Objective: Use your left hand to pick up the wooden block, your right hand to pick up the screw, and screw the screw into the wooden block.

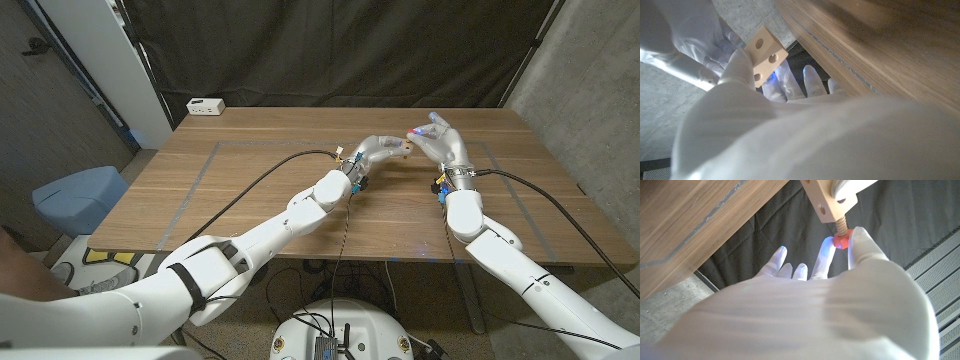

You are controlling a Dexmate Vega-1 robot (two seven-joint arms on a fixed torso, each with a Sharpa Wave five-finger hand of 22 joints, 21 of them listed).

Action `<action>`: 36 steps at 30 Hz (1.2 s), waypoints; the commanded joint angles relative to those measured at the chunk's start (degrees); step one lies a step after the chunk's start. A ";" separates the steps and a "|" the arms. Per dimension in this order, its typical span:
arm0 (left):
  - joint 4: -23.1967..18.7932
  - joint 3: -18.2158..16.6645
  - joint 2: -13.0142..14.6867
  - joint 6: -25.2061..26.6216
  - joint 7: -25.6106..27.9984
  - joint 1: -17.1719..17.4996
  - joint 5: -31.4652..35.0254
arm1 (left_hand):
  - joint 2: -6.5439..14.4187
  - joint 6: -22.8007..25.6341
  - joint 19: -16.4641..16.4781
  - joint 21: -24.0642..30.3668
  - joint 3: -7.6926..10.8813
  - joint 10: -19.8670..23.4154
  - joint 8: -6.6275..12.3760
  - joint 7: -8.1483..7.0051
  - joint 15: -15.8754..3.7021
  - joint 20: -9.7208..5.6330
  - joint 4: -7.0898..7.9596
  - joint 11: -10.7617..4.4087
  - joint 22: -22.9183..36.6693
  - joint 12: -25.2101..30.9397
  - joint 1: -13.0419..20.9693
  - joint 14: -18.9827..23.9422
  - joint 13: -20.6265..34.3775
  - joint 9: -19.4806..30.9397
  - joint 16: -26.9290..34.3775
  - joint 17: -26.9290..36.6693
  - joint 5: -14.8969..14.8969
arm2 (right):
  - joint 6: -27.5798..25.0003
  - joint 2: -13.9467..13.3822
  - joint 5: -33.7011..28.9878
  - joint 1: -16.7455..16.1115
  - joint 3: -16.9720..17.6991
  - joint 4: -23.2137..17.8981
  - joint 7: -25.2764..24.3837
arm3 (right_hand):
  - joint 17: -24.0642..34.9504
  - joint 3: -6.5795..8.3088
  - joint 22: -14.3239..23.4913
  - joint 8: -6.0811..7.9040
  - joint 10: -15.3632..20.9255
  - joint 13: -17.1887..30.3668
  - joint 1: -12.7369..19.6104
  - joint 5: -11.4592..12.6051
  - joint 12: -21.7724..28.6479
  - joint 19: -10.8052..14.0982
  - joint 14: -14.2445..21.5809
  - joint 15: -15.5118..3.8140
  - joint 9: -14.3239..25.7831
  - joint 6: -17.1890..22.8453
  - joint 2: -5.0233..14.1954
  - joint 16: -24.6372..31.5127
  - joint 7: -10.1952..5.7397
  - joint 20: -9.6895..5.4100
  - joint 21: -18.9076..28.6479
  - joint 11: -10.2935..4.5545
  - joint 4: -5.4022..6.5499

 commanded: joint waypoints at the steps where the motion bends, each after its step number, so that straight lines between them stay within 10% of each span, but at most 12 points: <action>1: 1.29 0.04 -0.47 -0.76 -0.36 -0.51 -0.27 | 1.93 3.29 0.33 0.08 0.10 0.55 0.43 1.24 -5.75 0.17 0.29 -0.01 0.20 0.34 1.75 0.37 0.12 0.09 0.07 -0.03 0.21 | -0.37 -0.04 0.04 0.10 -0.02 -0.04 0.14 | 0.12 -0.09 0.10 0.22 -0.18 0.27 0.39 0.10 -0.04 -0.38 0.34 -2.53 0.01 0.30 0.63 -0.15 -0.03 -2.64 0.01 0.00 -0.11; 36: 0.33 0.17 -0.25 -0.38 0.15 -0.08 0.06 | 2.03 3.39 0.34 0.08 -0.01 0.64 0.34 1.36 -5.72 0.15 0.33 0.00 0.20 0.15 1.76 0.63 0.27 0.11 0.10 -0.02 0.22 | -0.37 -0.29 -0.23 -0.43 -0.07 -0.17 -0.28 | 0.09 -0.59 0.10 0.47 -0.24 0.27 0.40 0.12 -0.04 -0.44 0.24 -2.53 -0.13 0.21 0.76 -0.19 -0.08 -2.58 0.01 0.20 -0.14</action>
